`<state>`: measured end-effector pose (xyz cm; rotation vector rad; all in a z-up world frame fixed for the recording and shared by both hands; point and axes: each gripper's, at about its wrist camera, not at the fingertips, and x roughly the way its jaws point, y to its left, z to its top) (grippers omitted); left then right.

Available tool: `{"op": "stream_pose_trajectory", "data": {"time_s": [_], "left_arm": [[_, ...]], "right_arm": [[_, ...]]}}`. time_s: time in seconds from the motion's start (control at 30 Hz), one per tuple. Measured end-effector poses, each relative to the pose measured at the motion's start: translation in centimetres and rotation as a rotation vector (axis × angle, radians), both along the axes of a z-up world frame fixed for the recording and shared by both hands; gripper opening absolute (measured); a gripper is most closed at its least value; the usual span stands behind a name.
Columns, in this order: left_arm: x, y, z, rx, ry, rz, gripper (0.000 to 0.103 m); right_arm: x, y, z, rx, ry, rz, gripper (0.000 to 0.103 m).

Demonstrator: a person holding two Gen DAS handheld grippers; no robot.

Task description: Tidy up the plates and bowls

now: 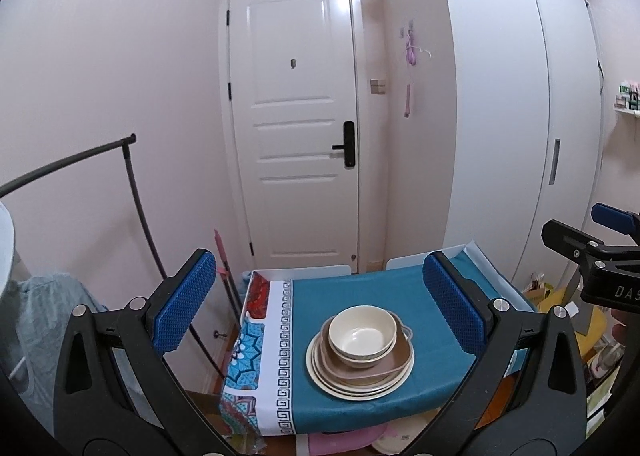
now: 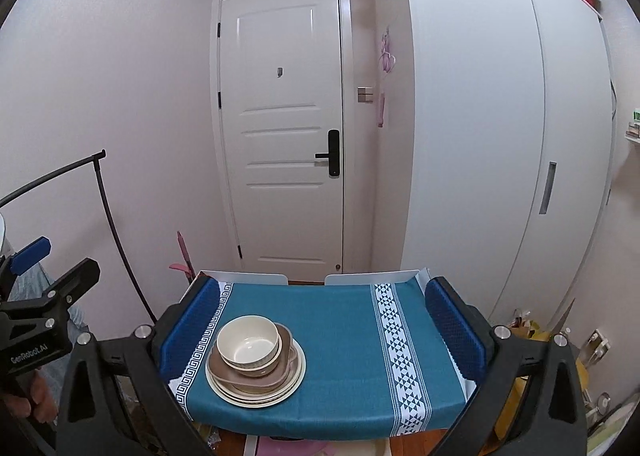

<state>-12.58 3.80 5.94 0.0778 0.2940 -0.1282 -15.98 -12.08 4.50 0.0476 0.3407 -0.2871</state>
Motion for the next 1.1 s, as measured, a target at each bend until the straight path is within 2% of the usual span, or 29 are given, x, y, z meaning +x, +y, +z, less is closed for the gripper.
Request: {"op": "stream_pose_trajectory", "data": {"time_s": [0.37, 1.1], "left_arm": [[0.04, -0.28, 0.05, 0.032, -0.017, 0.008, 0.103], [0.63, 0.04, 0.26, 0.03, -0.012, 0.016, 0.103]], "right_arm": [[0.31, 0.17, -0.16, 0.005, 0.007, -0.01, 0.102], [0.61, 0.08, -0.28, 0.01, 0.013, -0.017, 0.102]]}}
